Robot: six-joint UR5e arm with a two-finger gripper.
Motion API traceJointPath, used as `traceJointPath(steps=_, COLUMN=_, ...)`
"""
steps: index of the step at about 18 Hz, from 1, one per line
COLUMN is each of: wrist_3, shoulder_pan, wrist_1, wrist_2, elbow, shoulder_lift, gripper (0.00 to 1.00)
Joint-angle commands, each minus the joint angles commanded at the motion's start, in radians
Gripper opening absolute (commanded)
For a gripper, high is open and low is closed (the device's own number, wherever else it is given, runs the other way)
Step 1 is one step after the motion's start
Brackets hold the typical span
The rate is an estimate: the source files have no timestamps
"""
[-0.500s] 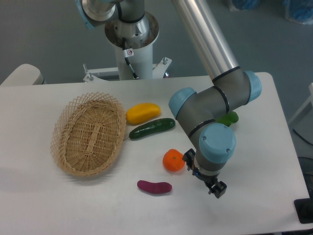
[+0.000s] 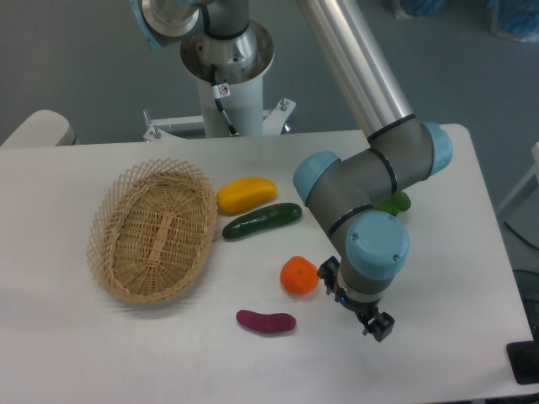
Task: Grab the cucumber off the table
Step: 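Move the gripper from beside the orange toward the green cucumber, then lower the gripper over the cucumber's end and close on it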
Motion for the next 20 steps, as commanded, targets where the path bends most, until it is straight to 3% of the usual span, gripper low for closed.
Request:
traceJointPath(steps=5, wrist_3=0.006, shoulder_pan=0.025, wrist_1=0.04, wrist_2=-0.008, elbow=-0.112, shoulder_lift=0.064, gripper=1.0)
traceJointPath(steps=14, wrist_3=-0.006, shoulder_pan=0.023, wrist_1=0.052, wrist_2=-0.035, elbow=-0.215, shoulder_lift=0.115, gripper=1.0)
traceJointPath(steps=20, wrist_3=0.103, shoulder_pan=0.052, wrist_1=0.057, wrist_2=-0.034, elbow=-0.414, shoulder_lift=0.247, gripper=1.0)
